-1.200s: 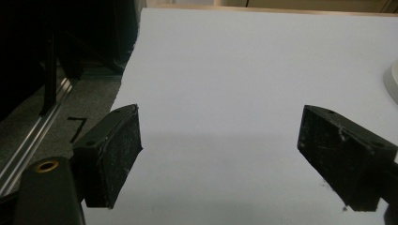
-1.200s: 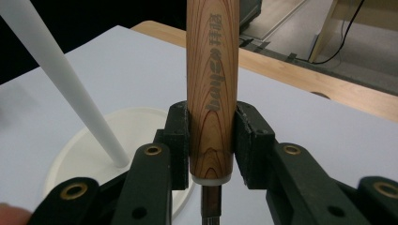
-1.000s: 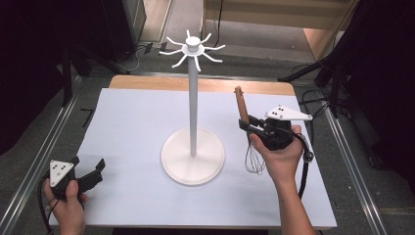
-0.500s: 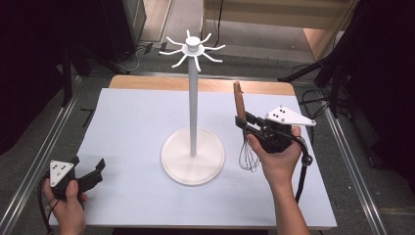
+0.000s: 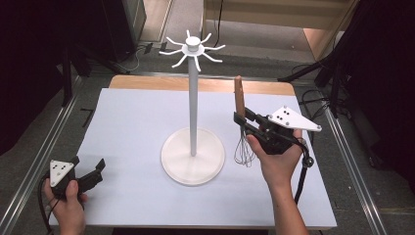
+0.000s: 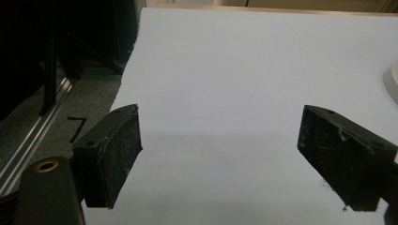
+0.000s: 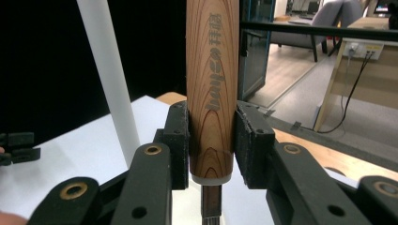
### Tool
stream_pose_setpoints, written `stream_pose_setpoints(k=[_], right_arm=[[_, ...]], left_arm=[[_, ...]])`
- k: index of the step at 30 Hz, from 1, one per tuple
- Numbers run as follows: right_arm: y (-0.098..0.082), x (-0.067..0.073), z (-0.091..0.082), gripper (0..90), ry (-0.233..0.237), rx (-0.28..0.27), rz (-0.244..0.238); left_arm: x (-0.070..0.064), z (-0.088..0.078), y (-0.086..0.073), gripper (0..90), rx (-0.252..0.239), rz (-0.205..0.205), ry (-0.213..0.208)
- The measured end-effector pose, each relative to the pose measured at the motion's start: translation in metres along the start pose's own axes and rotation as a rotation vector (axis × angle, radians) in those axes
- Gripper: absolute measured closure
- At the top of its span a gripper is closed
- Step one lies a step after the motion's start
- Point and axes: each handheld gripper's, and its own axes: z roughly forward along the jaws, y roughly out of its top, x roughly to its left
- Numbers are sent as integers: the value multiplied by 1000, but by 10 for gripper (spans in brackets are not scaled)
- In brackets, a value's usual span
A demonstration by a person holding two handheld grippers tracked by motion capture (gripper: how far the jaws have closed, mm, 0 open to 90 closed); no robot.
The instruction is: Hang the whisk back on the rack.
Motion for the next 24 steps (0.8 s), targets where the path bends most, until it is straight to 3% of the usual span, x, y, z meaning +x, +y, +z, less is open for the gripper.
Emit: stream_pose_setpoints(k=[24], right_arm=[[17, 19, -8, 704, 51, -166, -50]], left_arm=[[0, 0, 0, 148, 1, -1, -1]])
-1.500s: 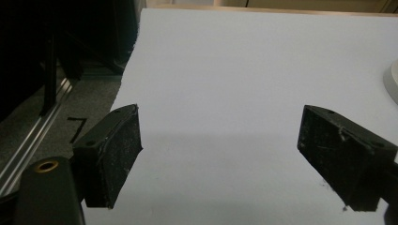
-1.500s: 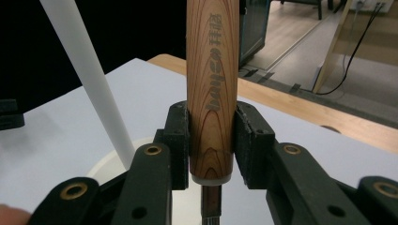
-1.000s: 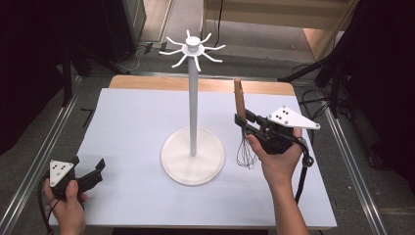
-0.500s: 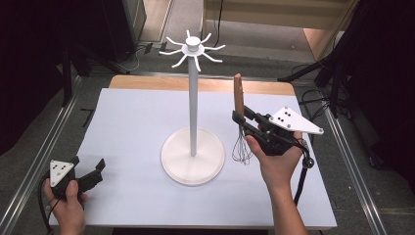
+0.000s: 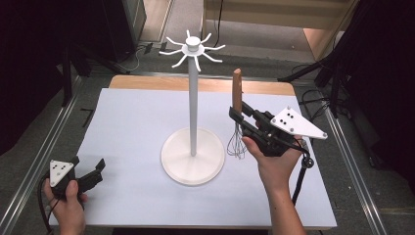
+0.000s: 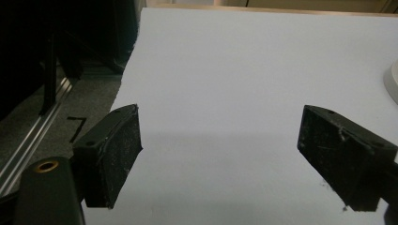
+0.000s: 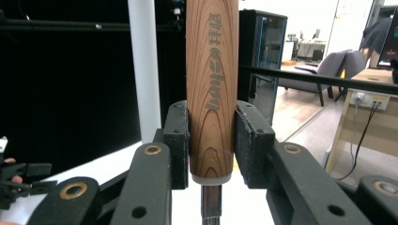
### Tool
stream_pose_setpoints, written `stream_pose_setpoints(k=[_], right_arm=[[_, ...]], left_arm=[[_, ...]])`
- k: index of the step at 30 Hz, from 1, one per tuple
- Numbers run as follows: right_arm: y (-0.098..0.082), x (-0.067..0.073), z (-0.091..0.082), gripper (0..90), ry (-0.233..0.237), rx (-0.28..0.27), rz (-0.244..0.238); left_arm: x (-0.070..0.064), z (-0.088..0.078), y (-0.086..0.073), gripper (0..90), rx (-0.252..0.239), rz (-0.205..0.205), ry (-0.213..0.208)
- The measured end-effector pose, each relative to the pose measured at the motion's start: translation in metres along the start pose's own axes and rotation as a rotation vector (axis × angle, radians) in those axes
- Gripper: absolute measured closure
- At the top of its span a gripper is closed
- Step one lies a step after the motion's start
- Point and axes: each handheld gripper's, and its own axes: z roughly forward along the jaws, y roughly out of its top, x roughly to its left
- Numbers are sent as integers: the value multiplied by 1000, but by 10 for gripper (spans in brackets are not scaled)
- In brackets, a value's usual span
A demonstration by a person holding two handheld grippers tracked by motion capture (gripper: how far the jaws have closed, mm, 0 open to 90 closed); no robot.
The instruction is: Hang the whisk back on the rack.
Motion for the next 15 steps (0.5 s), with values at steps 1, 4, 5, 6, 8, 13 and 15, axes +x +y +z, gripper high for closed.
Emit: stream_pose_setpoints(k=[1, 4, 5, 6, 8, 13, 15], right_arm=[[1, 1, 0, 704, 2, -6, 2], [5, 3, -1, 704, 13, -21, 12], [6, 4, -1, 704, 15, -25, 14], [7, 4, -1, 704, 20, -27, 18], [10, 5, 0, 704, 20, -33, 17], [15, 8, 1, 703, 32, -50, 18], [17, 10, 3, 704, 32, -50, 17]], left_arm=[[0, 0, 0, 148, 0, 0, 0], [0, 0, 0, 148, 0, 0, 0], [0, 0, 0, 148, 0, 0, 0], [0, 0, 0, 148, 0, 0, -1], [0, 0, 0, 148, 0, -2, -1], [0, 0, 0, 148, 0, -1, -2], [0, 0, 0, 148, -1, -3, -2]])
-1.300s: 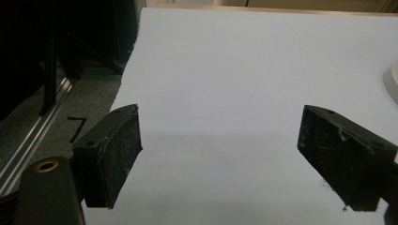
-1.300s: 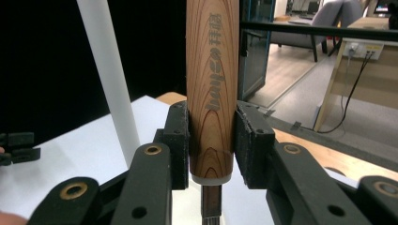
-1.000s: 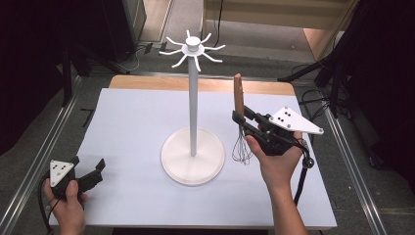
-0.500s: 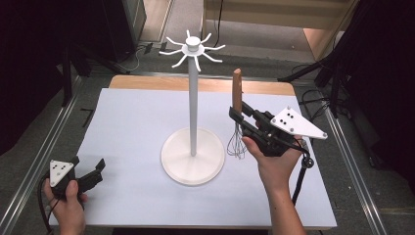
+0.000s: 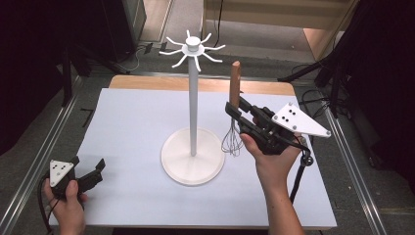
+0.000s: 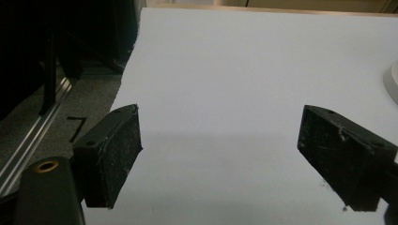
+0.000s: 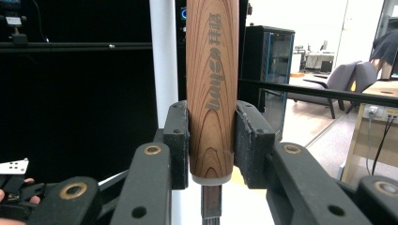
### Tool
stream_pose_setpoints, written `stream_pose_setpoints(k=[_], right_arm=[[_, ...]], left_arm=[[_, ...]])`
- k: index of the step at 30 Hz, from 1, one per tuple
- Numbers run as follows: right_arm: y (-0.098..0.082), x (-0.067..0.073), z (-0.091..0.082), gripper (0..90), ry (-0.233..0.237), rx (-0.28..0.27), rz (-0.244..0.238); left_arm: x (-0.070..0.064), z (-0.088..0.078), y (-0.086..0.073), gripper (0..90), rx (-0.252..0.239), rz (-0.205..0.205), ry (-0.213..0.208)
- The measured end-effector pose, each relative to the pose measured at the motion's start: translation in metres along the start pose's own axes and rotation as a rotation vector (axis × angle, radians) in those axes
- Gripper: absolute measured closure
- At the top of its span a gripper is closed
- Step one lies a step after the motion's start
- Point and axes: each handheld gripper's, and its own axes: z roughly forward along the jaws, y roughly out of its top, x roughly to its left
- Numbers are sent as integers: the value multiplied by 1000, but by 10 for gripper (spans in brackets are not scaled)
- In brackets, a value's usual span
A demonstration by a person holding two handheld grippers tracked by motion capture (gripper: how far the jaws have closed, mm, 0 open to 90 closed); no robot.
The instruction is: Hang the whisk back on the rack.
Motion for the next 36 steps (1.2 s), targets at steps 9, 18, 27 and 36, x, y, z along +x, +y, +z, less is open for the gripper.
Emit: stream_pose_setpoints(k=[9, 18, 27, 36], right_arm=[[8, 6, 5, 703, 19, -21, -1], [16, 10, 9, 704, 27, -56, 10], [17, 13, 16, 703, 39, -57, 20], [16, 14, 23, 703, 45, -53, 18]], left_arm=[[0, 0, 0, 148, -1, -3, 0], [0, 0, 0, 148, 0, -2, 0], [0, 0, 0, 148, 1, -3, 0], [0, 0, 0, 148, 2, -3, -1]])
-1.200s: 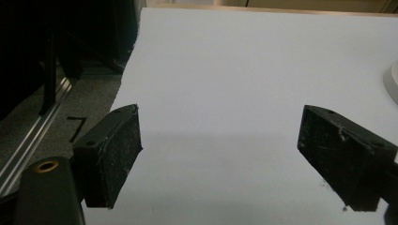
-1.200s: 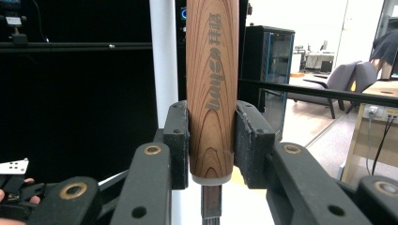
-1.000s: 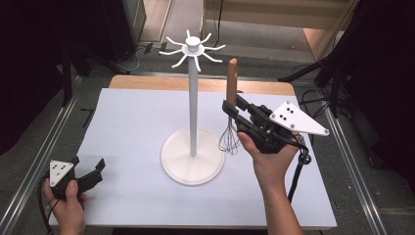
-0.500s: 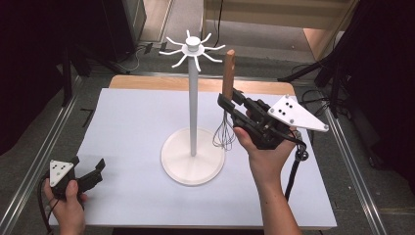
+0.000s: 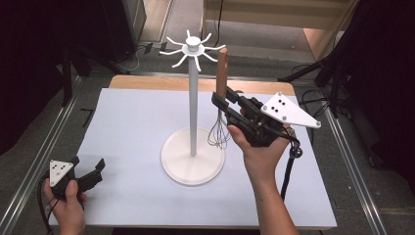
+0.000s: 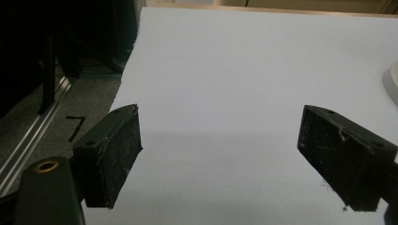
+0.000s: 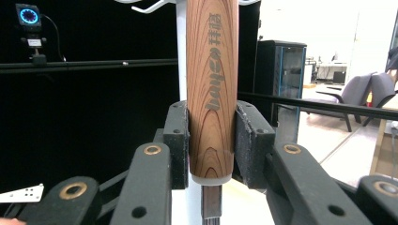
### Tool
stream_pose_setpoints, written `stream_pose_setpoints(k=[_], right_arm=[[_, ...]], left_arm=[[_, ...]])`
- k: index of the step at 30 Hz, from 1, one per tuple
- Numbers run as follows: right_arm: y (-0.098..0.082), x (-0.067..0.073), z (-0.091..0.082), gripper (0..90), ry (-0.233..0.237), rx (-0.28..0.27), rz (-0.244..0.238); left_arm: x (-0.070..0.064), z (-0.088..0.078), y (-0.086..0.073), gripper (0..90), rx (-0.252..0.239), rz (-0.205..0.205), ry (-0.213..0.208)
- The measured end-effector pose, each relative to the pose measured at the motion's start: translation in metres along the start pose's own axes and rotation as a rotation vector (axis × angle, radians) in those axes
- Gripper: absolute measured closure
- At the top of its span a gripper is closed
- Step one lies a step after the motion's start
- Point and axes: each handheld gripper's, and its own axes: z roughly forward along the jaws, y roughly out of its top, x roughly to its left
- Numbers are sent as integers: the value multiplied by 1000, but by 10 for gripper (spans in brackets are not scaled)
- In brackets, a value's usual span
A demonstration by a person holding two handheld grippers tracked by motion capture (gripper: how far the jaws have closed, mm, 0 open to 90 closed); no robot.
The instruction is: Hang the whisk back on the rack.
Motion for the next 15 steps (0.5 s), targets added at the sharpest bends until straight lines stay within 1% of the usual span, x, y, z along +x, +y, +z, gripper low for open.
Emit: stream_pose_setpoints(k=[7, 10, 11, 15], right_arm=[[-2, 1, 5, 703, 6, -7, 10], [-3, 1, 7, 703, 6, -5, 11], [-3, 2, 8, 703, 5, -1, 17], [-4, 2, 11, 703, 4, -3, 16]], left_arm=[[0, 0, 0, 148, -1, -2, 0], [0, 0, 0, 147, -1, -3, -1], [0, 0, 0, 147, -1, -3, -1], [0, 0, 0, 148, 0, -2, -1]])
